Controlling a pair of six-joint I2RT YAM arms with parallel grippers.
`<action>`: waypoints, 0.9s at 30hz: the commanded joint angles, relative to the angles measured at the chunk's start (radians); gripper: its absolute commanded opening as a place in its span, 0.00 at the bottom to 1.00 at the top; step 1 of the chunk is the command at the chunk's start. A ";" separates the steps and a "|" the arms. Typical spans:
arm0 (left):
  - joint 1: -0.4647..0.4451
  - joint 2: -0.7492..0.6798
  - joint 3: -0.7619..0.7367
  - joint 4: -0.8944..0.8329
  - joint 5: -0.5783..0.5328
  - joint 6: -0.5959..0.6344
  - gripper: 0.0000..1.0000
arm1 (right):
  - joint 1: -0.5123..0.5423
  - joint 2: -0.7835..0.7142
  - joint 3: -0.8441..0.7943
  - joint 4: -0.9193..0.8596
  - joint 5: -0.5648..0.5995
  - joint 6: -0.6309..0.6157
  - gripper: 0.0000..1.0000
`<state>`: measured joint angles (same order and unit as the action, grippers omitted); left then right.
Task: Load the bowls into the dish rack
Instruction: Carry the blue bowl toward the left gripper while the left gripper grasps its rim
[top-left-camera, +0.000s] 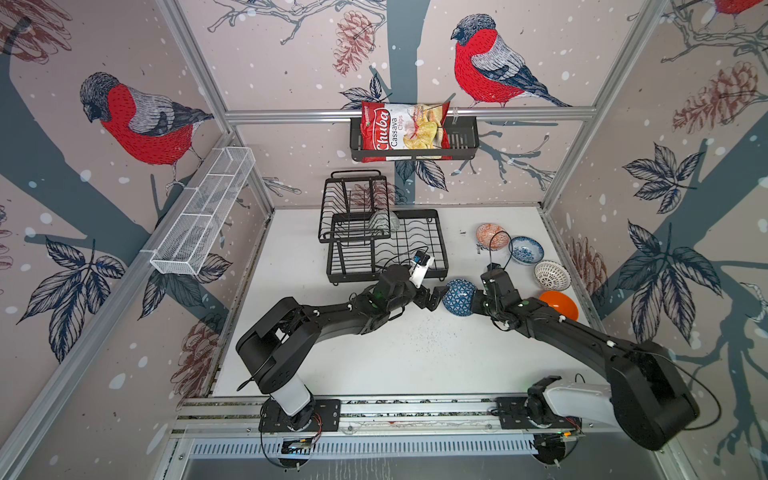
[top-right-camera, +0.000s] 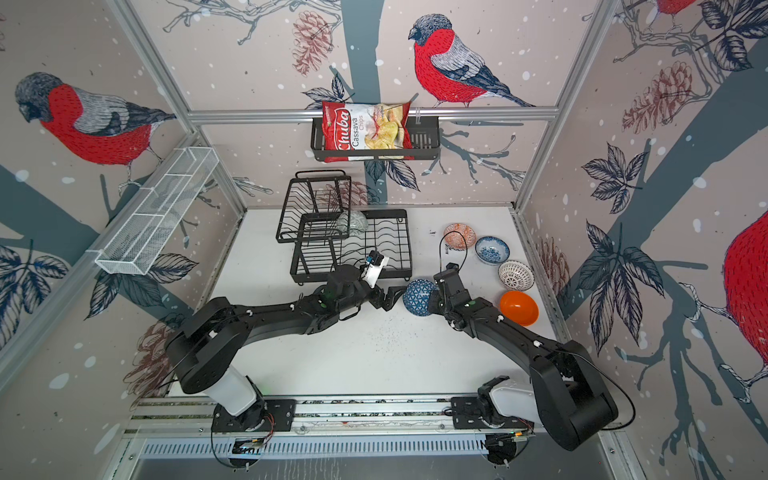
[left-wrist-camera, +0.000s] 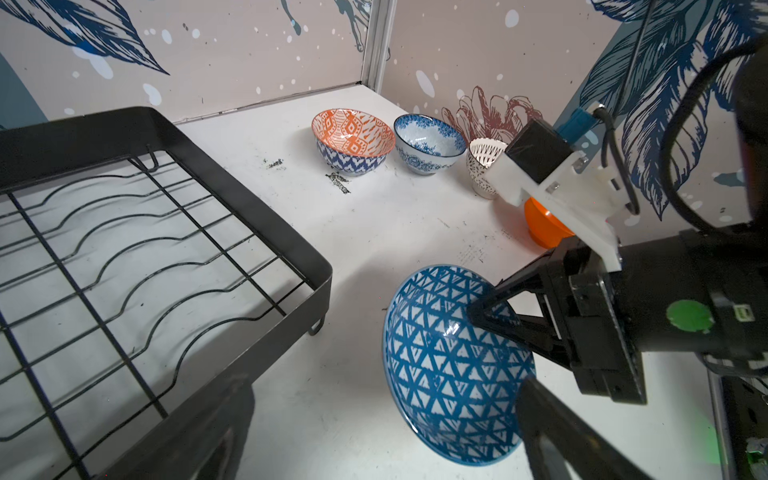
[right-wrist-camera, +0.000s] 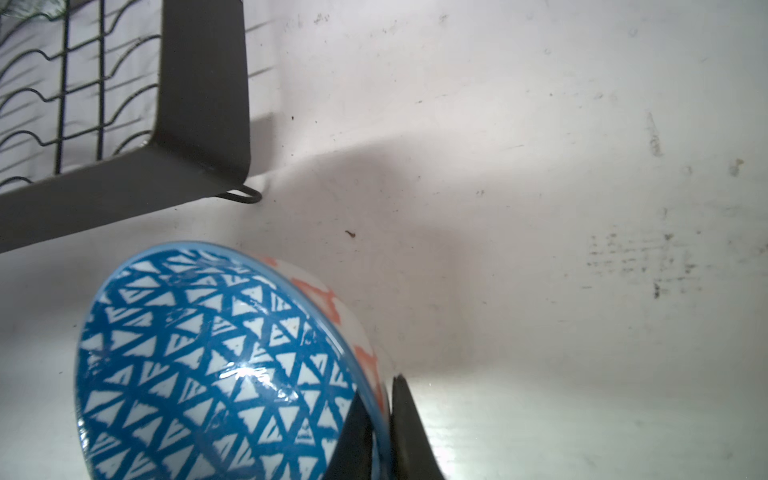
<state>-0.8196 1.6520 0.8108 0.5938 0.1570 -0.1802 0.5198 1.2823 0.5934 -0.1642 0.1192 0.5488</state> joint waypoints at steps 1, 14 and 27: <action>0.003 0.002 0.003 0.050 0.007 -0.011 0.98 | 0.015 0.033 0.016 0.021 0.018 -0.008 0.12; 0.010 0.087 0.042 0.040 0.044 -0.032 0.98 | 0.029 0.082 0.014 0.058 -0.011 -0.021 0.16; 0.007 0.091 0.051 0.023 0.029 -0.033 0.98 | 0.029 0.075 0.007 0.098 -0.036 -0.012 0.16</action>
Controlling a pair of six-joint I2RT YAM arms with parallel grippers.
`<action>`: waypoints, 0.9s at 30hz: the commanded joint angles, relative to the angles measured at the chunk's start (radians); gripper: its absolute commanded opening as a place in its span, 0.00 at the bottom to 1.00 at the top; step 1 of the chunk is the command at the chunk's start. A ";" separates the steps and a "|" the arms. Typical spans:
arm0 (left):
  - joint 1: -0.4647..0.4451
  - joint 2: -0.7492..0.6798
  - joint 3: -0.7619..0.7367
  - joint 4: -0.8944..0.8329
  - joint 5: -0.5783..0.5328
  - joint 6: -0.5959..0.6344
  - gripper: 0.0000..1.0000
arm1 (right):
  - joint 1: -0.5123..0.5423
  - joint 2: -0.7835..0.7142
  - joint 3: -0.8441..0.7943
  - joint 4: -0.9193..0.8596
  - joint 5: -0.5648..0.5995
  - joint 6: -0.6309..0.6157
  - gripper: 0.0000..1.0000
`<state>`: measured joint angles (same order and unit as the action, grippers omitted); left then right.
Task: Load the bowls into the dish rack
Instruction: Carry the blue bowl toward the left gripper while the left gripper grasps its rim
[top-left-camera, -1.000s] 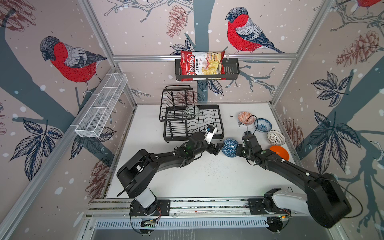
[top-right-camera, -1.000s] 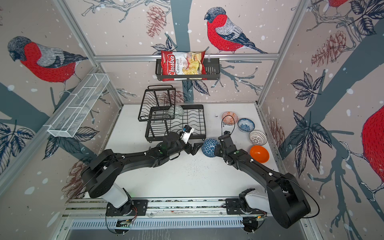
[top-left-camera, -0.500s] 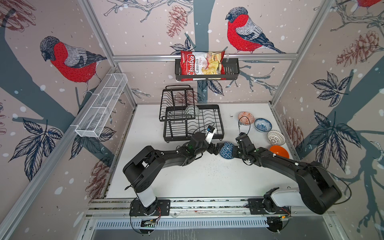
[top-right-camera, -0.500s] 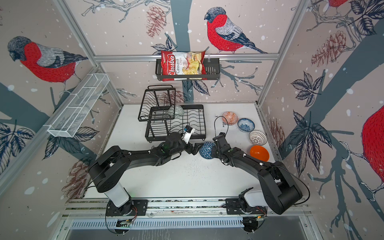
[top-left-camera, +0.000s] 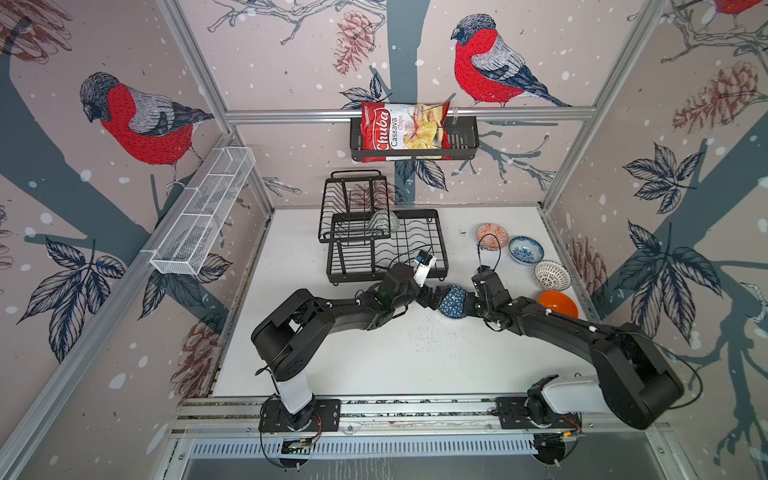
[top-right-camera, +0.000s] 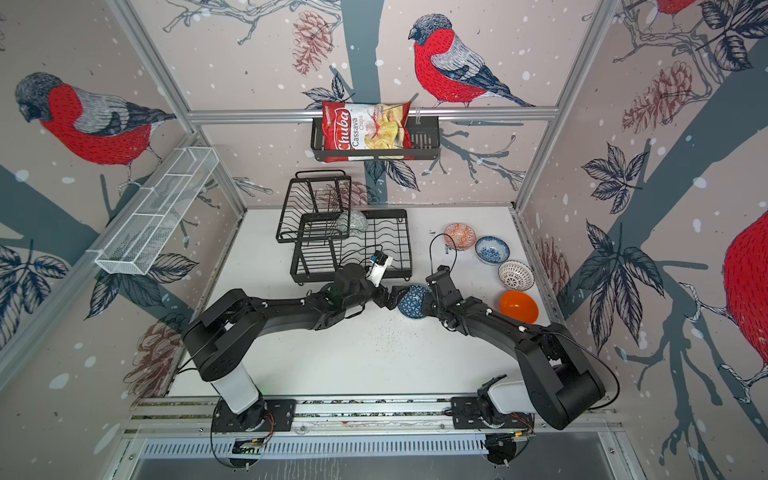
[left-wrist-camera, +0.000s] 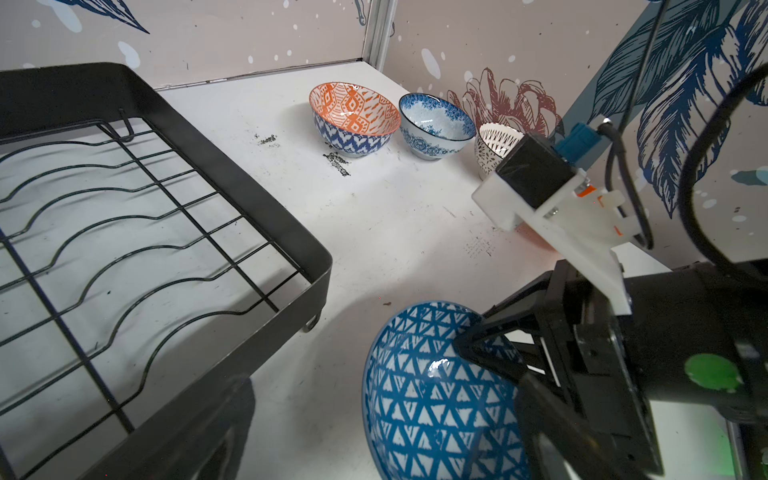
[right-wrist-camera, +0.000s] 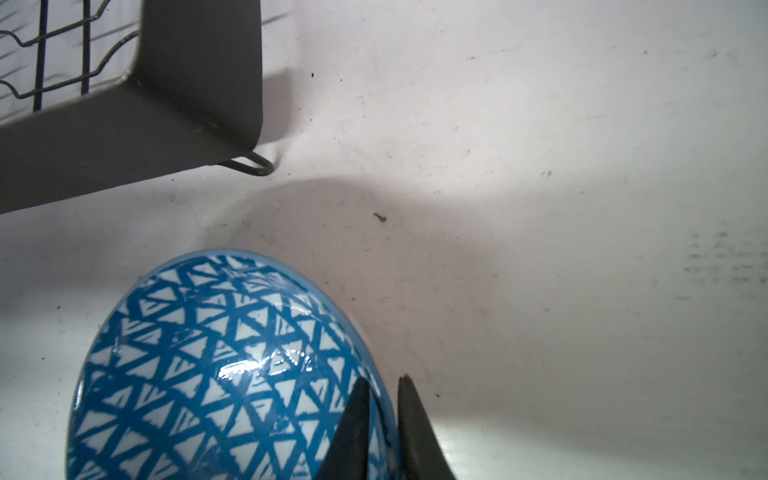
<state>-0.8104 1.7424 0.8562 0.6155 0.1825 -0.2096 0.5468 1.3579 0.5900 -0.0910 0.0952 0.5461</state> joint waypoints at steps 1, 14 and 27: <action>-0.003 0.001 0.007 0.000 0.000 -0.004 0.97 | 0.002 0.003 0.014 0.026 -0.016 -0.011 0.16; -0.028 0.016 0.067 -0.102 -0.049 0.027 0.87 | -0.017 -0.018 0.025 0.037 -0.011 -0.038 0.34; -0.036 -0.021 0.116 -0.356 -0.208 -0.223 0.82 | -0.145 -0.165 0.029 0.048 0.027 -0.097 0.67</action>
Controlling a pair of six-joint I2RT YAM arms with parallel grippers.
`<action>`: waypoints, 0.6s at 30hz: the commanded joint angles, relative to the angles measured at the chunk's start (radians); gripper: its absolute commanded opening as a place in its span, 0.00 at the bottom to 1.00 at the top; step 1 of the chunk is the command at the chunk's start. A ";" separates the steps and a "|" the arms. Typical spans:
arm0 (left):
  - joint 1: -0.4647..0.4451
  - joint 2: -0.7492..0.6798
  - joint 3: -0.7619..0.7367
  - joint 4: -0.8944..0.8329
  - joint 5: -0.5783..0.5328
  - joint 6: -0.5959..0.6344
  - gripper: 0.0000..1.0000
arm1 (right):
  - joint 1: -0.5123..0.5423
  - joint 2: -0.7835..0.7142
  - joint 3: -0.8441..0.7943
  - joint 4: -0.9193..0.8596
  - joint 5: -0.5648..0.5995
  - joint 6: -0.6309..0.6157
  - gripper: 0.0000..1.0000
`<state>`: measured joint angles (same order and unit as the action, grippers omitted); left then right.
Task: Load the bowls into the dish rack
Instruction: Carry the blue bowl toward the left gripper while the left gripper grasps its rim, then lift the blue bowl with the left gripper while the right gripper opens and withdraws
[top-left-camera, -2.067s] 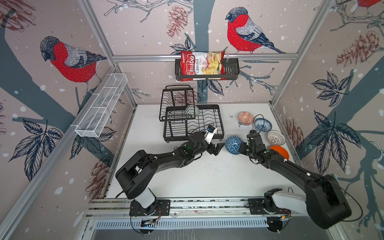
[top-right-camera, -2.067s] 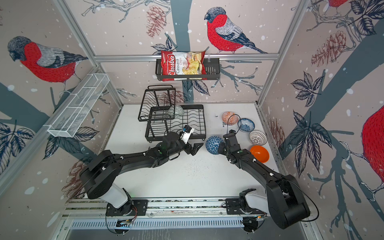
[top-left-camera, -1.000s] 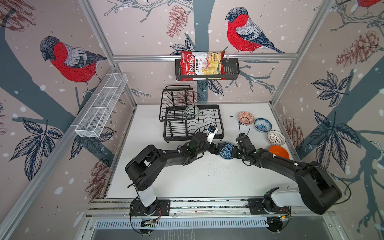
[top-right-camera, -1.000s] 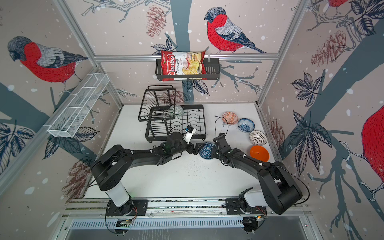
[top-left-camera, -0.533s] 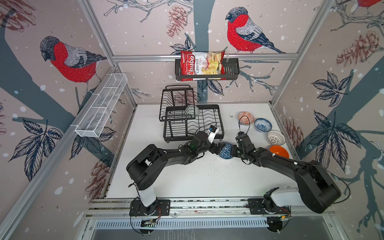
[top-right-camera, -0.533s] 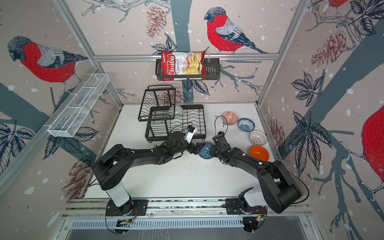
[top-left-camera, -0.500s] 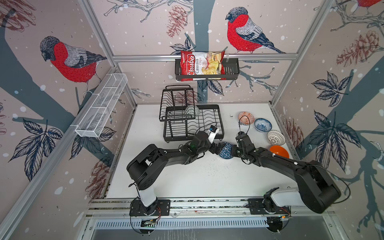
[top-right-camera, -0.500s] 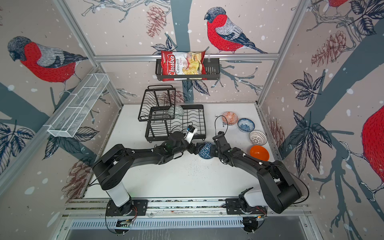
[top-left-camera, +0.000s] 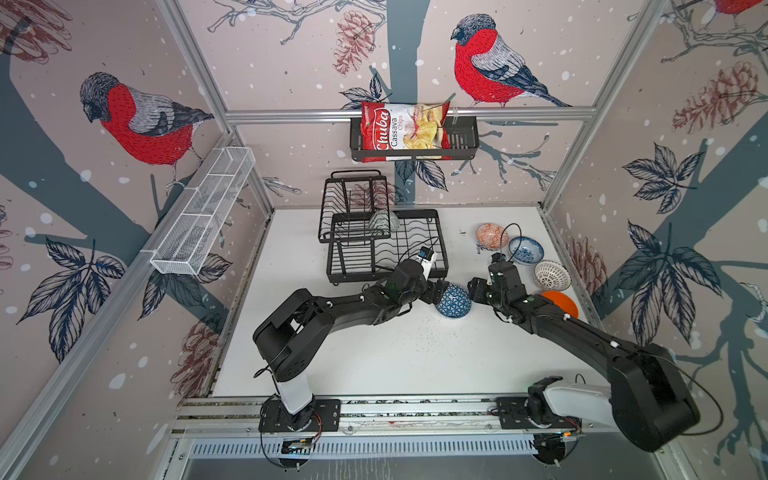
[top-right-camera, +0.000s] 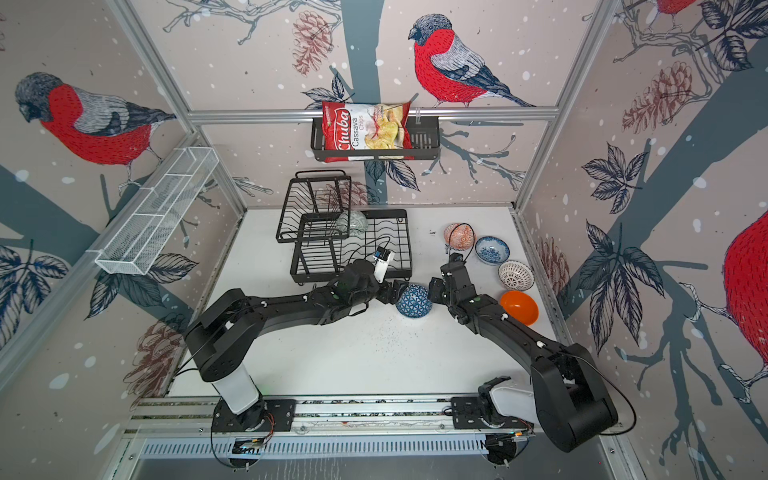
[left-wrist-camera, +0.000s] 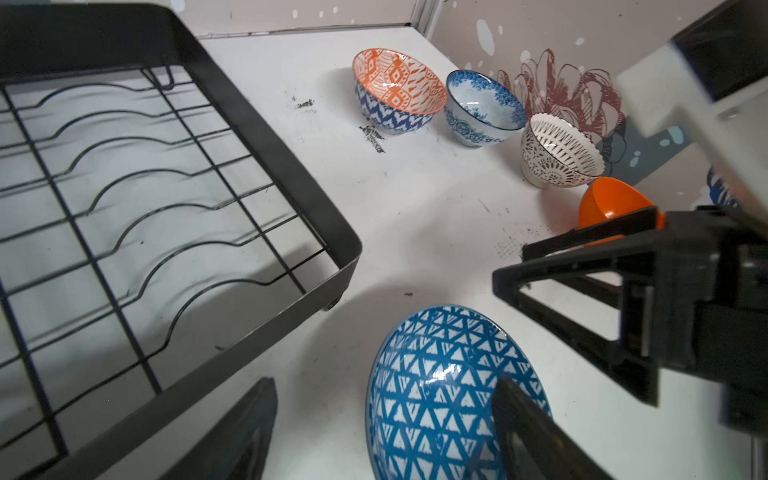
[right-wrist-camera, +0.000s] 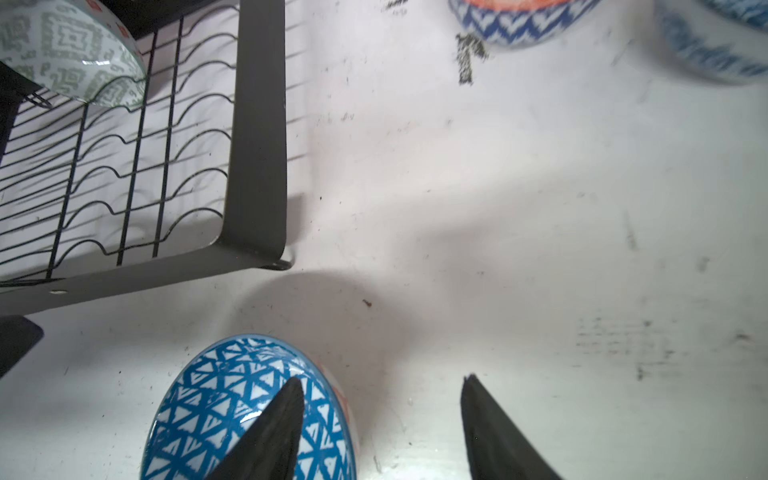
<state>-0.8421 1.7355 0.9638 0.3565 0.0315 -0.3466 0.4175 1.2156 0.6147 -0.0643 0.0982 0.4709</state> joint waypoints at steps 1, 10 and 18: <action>-0.007 -0.013 0.011 -0.121 -0.063 -0.107 0.82 | -0.020 -0.036 -0.004 0.041 0.023 -0.017 0.68; -0.056 0.093 0.205 -0.481 -0.129 -0.199 0.78 | -0.025 -0.145 -0.088 0.134 0.078 0.006 0.99; -0.062 0.167 0.327 -0.660 -0.180 -0.227 0.76 | -0.027 -0.284 -0.150 0.145 0.130 0.030 1.00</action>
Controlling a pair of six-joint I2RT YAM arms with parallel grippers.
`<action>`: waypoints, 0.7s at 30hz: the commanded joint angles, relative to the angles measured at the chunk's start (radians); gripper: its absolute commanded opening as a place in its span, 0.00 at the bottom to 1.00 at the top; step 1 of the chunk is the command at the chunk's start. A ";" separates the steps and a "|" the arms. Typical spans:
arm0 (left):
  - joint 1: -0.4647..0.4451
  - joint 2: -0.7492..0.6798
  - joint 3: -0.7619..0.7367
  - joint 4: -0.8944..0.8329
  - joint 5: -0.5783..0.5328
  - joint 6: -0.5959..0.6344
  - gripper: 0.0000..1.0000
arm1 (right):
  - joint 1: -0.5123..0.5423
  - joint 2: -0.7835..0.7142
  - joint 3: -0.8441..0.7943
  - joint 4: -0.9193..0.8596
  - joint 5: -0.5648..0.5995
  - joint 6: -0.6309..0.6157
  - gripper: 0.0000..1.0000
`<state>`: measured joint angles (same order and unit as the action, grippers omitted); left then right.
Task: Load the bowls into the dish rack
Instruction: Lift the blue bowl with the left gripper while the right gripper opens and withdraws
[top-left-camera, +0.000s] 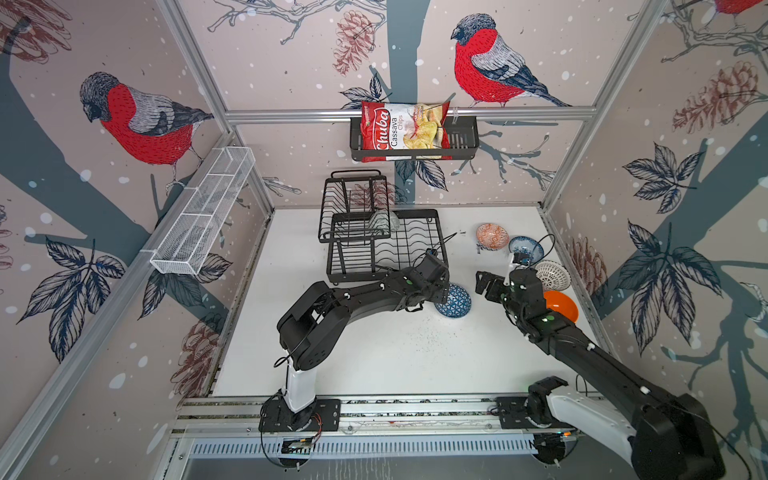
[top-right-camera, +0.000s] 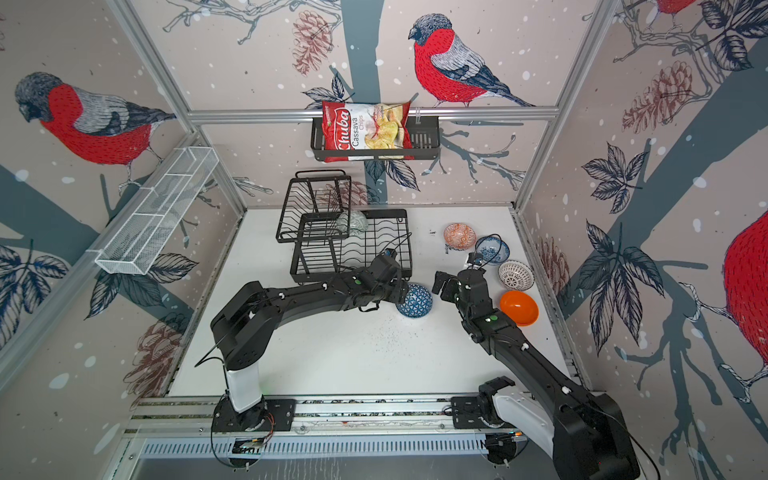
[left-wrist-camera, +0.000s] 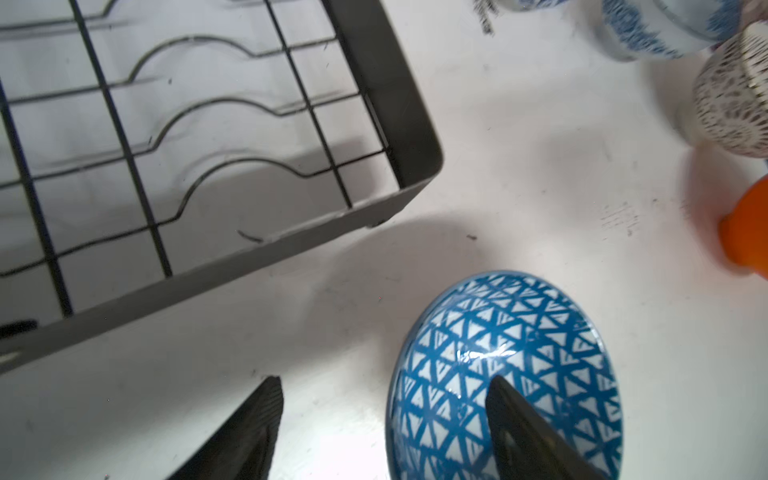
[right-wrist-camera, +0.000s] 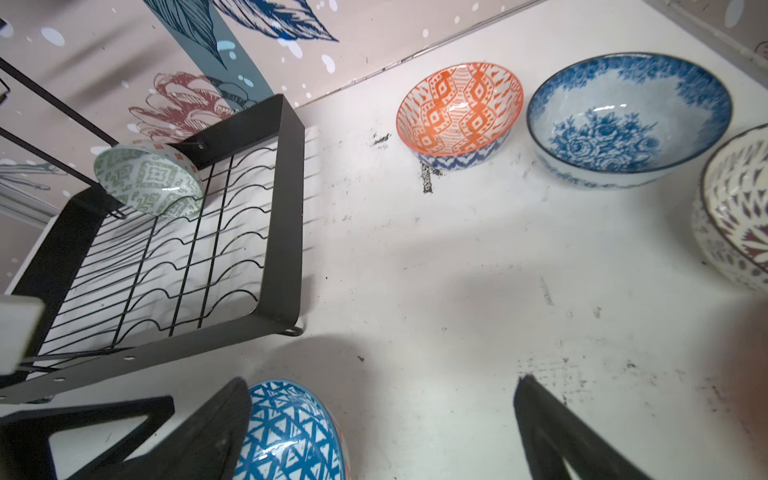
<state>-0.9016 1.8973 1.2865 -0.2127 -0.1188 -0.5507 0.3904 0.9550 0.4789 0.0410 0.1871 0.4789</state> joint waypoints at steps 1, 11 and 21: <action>-0.005 0.006 0.001 -0.090 -0.022 -0.024 0.72 | -0.001 -0.032 -0.021 0.045 0.042 0.021 1.00; -0.029 0.049 0.033 -0.105 -0.004 -0.018 0.65 | 0.002 -0.018 -0.019 0.036 0.035 0.024 1.00; -0.037 0.088 0.057 -0.107 -0.013 -0.008 0.40 | -0.001 -0.033 -0.033 0.037 0.058 0.036 1.00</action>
<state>-0.9352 1.9850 1.3468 -0.3099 -0.1257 -0.5678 0.3904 0.9268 0.4496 0.0513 0.2249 0.5041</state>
